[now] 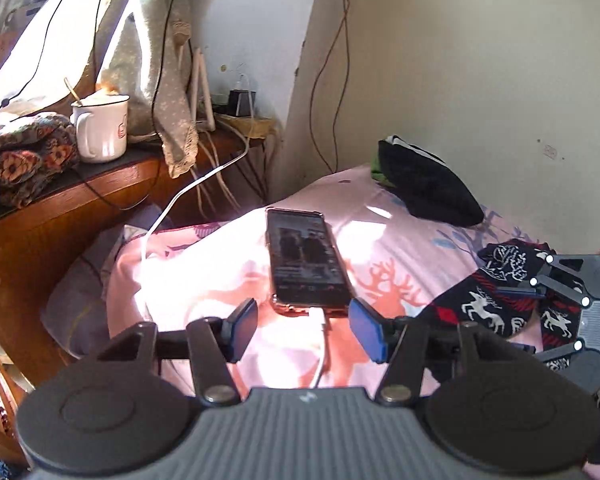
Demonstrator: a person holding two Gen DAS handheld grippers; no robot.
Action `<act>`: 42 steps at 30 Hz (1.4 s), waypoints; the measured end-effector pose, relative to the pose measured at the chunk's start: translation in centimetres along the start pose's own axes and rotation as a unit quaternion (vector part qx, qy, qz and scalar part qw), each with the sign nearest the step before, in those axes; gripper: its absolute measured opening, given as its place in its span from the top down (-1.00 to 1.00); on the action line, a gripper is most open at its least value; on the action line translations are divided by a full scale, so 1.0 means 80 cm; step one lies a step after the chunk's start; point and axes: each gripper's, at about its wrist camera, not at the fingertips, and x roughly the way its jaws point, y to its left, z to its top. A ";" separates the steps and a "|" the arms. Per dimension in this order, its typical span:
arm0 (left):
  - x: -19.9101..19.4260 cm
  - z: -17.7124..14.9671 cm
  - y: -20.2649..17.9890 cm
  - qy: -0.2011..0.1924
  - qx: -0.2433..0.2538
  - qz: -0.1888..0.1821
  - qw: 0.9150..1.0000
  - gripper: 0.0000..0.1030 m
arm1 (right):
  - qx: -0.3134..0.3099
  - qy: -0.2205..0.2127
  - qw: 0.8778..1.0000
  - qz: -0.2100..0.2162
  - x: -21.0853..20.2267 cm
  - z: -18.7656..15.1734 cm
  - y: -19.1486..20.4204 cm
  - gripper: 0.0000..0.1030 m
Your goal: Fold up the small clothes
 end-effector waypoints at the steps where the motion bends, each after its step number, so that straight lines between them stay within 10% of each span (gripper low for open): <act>1: 0.005 0.002 0.003 0.002 -0.007 0.003 1.000 0.00 | 0.017 0.011 1.000 0.018 0.010 0.010 -0.009 0.35; 2: 0.006 0.002 0.009 0.003 -0.015 0.005 1.000 0.00 | 0.037 0.024 0.998 0.036 0.021 0.017 -0.016 0.73; 7: 0.004 0.005 0.023 -0.009 -0.034 0.016 0.999 -0.01 | 0.166 -0.021 0.985 0.035 0.023 0.057 -0.091 0.78; 12: 0.007 0.003 0.022 -0.006 -0.055 0.014 0.998 -0.02 | 0.376 -0.091 0.921 0.035 -0.002 0.082 -0.248 0.77; 23: 0.044 0.032 -0.064 -0.006 0.003 -0.068 0.998 -0.08 | 0.535 -0.099 0.832 -0.110 -0.112 -0.103 -0.362 0.77; 30: 0.130 0.077 -0.201 -0.003 0.054 -0.193 0.980 -0.17 | 0.644 -0.101 0.723 -0.228 -0.229 -0.312 -0.330 0.77; 38: 0.303 0.069 -0.413 0.175 0.083 -0.308 0.932 -0.56 | 0.769 -0.057 0.599 -0.216 -0.218 -0.480 -0.204 0.76; 40: 0.338 0.059 -0.441 0.217 0.073 -0.311 0.923 -0.21 | 0.777 -0.060 0.589 -0.212 -0.218 -0.490 -0.193 0.76; 41: 0.349 0.053 -0.455 0.227 0.083 -0.301 0.922 0.59 | 0.778 -0.063 0.589 -0.211 -0.217 -0.489 -0.193 0.76; 42: 0.354 0.053 -0.466 0.220 0.094 -0.287 0.927 0.78 | 0.777 -0.069 0.590 -0.210 -0.219 -0.487 -0.197 0.76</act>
